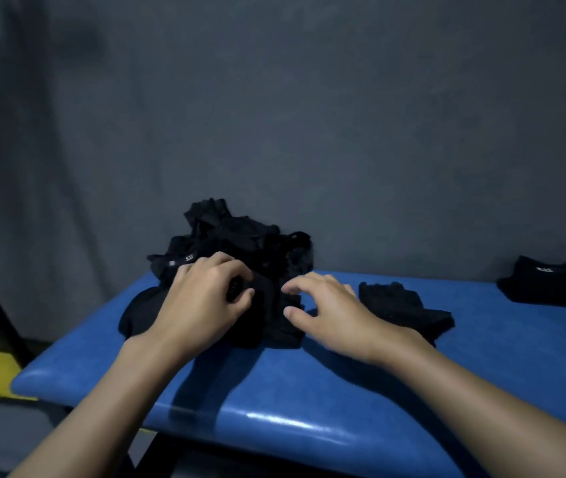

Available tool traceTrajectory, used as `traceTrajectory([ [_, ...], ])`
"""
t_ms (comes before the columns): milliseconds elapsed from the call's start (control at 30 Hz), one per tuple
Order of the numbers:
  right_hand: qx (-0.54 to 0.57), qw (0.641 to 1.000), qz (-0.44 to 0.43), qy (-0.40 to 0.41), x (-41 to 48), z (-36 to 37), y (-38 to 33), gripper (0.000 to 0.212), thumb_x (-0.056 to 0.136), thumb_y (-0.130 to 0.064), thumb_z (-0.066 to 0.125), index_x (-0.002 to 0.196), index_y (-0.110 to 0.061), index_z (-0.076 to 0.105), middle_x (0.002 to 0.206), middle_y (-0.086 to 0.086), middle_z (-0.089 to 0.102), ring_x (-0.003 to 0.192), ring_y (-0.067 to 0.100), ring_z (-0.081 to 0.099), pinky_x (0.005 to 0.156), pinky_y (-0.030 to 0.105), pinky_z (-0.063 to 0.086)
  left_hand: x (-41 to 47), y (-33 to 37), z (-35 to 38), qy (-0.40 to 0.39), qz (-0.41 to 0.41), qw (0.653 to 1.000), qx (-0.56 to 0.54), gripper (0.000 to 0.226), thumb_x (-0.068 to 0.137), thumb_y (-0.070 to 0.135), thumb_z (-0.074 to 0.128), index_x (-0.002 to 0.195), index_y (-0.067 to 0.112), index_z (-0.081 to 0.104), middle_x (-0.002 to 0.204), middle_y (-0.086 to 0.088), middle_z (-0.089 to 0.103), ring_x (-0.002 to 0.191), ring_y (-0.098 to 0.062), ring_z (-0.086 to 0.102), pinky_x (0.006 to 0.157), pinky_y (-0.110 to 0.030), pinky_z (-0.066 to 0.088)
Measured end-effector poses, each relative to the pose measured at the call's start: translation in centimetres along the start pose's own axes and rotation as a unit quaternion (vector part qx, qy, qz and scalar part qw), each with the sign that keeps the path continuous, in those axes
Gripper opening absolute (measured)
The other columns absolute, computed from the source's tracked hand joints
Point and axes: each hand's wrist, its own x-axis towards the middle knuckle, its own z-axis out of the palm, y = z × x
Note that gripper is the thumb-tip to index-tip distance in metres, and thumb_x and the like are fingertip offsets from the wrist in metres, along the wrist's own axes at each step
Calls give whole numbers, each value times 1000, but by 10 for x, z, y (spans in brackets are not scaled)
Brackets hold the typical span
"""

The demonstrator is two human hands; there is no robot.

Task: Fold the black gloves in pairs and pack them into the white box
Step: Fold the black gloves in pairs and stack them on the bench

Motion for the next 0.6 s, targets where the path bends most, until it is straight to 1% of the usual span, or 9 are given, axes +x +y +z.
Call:
traceTrajectory([
  [100,-9,1000,8,6,15,12,-6,36,93,-42,55,127,-32,53,122,-13,54,121,11,44,105,36,30,-4,-12,-1,-7,-1,1000,-9,18,88,36,66,104,31,66,108,15,61,101,-12,58,93,-36,42],
  [267,18,999,37,14,33,24,-10,46,90,-46,59,132,-32,49,126,-9,58,122,11,49,107,42,35,-10,-25,1,-27,-12,999,-18,24,89,37,66,112,30,65,114,14,59,101,-12,59,90,-37,46],
  [333,31,998,47,18,38,28,-12,47,89,-46,61,133,-31,49,121,-10,59,119,10,51,107,42,35,-10,-30,2,-30,-20,999,-32,24,89,38,66,112,30,66,115,15,56,100,-11,59,90,-36,48],
  [400,34,997,60,23,42,31,-11,47,90,-45,60,134,-29,50,111,-12,59,112,9,52,107,41,35,-10,-32,3,-25,-31,998,-52,24,89,39,67,111,30,66,117,14,54,103,-11,58,91,-36,48],
  [433,36,997,68,24,45,32,-10,44,91,-44,60,131,-28,53,105,-11,60,107,9,53,106,41,35,-10,-33,4,-24,-38,997,-58,24,89,39,67,111,30,66,118,14,54,107,-11,56,93,-37,47],
  [467,41,996,72,24,46,34,-9,35,91,-42,61,123,-29,58,99,-10,61,102,9,55,105,41,36,-10,-34,5,-24,-43,997,-61,24,89,40,66,111,31,65,119,13,55,110,-11,54,96,-37,46],
  [533,66,995,69,25,49,37,-6,12,89,-37,64,98,-30,67,90,-7,61,93,10,57,101,45,39,-10,-35,7,-28,-54,996,-60,26,89,42,65,114,32,65,120,11,57,115,-13,51,101,-38,42],
  [567,84,994,66,28,49,38,-5,6,88,-34,66,89,-28,67,89,-7,60,91,11,58,100,46,41,-10,-36,7,-30,-59,996,-55,27,90,43,64,115,32,64,120,11,59,117,-13,50,103,-38,40],
  [600,98,993,61,34,49,38,-5,6,87,-32,67,83,-27,66,89,-7,60,91,11,58,99,46,42,-10,-36,7,-29,-62,996,-50,28,90,44,63,116,33,64,119,12,60,117,-12,50,104,-38,38],
])
